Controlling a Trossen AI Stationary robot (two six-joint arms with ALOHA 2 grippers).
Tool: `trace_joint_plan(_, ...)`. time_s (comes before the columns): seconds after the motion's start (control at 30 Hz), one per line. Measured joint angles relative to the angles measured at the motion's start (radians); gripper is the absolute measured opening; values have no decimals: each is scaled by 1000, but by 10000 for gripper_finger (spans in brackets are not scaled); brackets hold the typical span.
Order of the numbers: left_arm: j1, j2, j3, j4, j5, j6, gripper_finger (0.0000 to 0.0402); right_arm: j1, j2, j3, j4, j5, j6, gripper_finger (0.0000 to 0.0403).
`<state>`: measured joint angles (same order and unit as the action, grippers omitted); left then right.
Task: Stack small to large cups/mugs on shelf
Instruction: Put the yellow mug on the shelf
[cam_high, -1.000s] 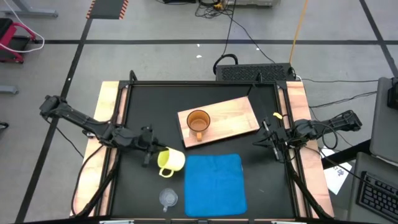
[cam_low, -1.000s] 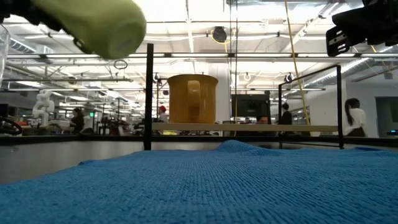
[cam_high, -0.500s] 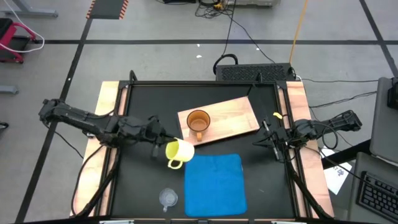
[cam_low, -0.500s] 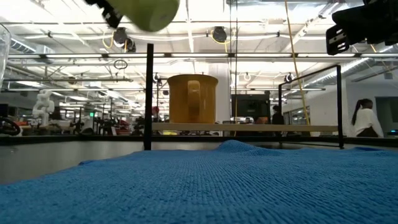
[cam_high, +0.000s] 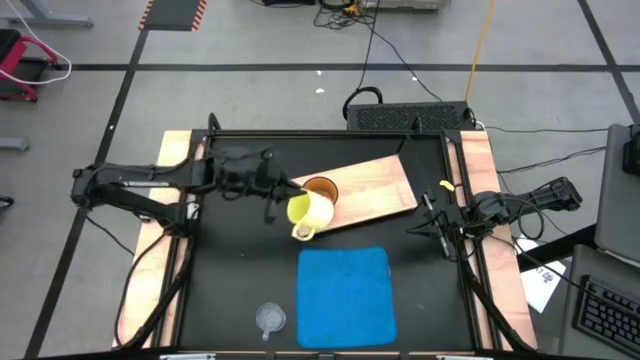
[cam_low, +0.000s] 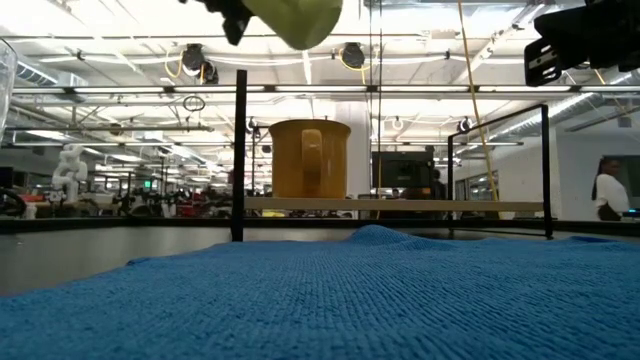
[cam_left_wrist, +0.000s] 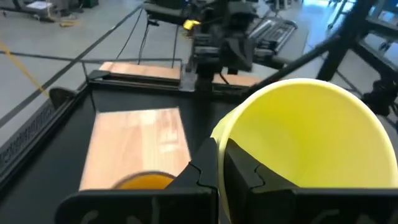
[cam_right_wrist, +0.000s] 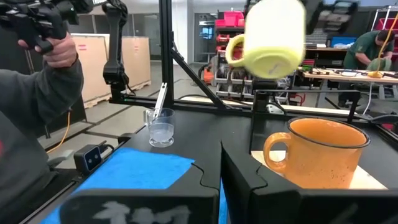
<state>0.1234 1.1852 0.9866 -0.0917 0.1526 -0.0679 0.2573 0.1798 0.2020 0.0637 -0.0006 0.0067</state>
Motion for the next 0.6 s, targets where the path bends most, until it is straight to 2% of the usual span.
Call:
trace_joint_plan(0.27, 114, 178, 231, -134, 84, 27, 4, 0, 0, 0, 4, 0, 0, 0)
trace_joint_plan(0.6, 168, 395, 560, -357, 109, 85, 4, 0, 0, 0, 7, 0, -4, 0)
